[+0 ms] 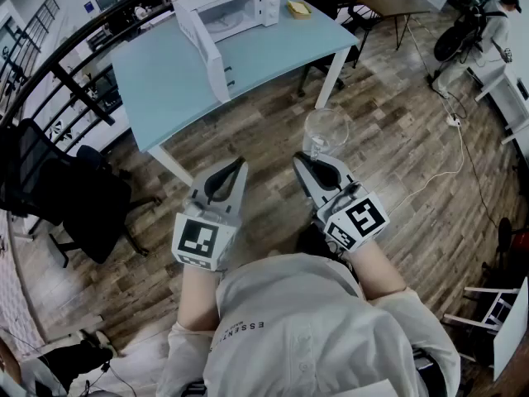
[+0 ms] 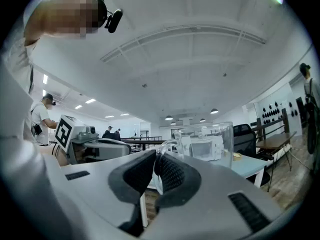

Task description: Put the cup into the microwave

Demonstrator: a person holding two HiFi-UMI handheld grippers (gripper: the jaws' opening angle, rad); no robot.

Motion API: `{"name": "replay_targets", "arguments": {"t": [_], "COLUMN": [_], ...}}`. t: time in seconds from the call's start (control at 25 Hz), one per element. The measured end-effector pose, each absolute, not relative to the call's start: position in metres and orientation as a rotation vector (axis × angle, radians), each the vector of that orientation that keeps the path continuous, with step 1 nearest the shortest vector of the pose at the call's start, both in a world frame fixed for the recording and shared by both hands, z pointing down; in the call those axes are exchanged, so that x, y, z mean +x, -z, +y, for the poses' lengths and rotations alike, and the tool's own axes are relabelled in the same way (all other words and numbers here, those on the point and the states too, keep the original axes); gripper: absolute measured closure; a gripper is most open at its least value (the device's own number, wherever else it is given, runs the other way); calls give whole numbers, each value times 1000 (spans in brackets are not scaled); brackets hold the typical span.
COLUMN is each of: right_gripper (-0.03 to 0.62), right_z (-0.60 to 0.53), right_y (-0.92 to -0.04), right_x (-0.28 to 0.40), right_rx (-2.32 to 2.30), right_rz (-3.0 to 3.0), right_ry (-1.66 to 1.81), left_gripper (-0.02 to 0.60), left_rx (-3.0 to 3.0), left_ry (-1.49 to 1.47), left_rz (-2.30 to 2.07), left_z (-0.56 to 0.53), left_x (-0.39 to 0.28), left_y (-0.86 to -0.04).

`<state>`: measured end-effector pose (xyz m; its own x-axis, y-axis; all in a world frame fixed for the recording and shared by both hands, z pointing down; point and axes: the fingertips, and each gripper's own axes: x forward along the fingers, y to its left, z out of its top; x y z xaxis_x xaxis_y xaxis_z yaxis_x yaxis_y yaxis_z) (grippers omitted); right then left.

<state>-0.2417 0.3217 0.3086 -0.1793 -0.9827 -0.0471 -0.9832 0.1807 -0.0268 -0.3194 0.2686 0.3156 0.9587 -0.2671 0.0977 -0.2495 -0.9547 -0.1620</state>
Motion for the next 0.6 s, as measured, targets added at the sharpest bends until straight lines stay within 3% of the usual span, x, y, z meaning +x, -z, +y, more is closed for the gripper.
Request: {"name": "replay_targets", "arguments": {"t": [0.6], "right_gripper": [568], "right_z": [302], "right_y": [-309], "right_x": [-215], "right_rx": [-1986], "right_rz": [2333], "right_ry": [45], "left_gripper": [580], "left_rx": [-2988], "left_ry": [171], "left_rz": [388], "left_z": [250], "left_x": [-300], "left_y": [-317]}}
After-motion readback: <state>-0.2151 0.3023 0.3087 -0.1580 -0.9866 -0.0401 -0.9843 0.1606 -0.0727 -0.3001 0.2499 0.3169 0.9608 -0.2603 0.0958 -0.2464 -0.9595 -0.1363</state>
